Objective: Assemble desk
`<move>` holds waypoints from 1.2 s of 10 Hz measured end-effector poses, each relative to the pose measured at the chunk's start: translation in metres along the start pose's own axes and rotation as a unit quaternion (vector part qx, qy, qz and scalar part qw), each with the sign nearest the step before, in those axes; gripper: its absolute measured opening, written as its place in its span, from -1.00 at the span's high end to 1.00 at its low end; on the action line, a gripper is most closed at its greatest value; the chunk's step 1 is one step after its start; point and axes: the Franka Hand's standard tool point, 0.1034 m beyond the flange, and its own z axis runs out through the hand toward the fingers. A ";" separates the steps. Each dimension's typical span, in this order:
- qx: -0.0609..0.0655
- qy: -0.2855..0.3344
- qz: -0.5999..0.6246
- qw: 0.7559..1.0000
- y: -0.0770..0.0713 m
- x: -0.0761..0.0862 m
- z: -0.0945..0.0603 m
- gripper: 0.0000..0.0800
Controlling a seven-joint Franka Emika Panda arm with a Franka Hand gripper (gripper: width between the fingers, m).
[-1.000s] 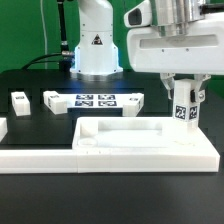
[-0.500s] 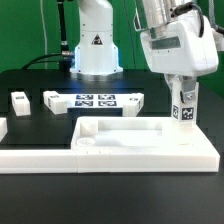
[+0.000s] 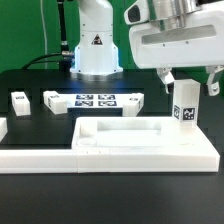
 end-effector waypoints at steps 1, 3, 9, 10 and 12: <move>0.000 0.000 -0.036 0.999 0.000 0.001 0.000 -0.61; -0.028 0.006 -0.181 0.983 0.003 0.002 -0.002 -0.62; -0.062 0.010 -0.409 0.910 0.003 0.000 0.008 -0.52; -0.062 0.010 -0.406 0.912 0.003 0.000 0.008 -0.03; -0.063 0.015 -0.349 0.935 0.006 0.003 0.008 0.25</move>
Offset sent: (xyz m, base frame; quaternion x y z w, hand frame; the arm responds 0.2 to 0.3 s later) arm 0.0119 -0.0085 0.0054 -0.1029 0.0426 -0.5170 0.8487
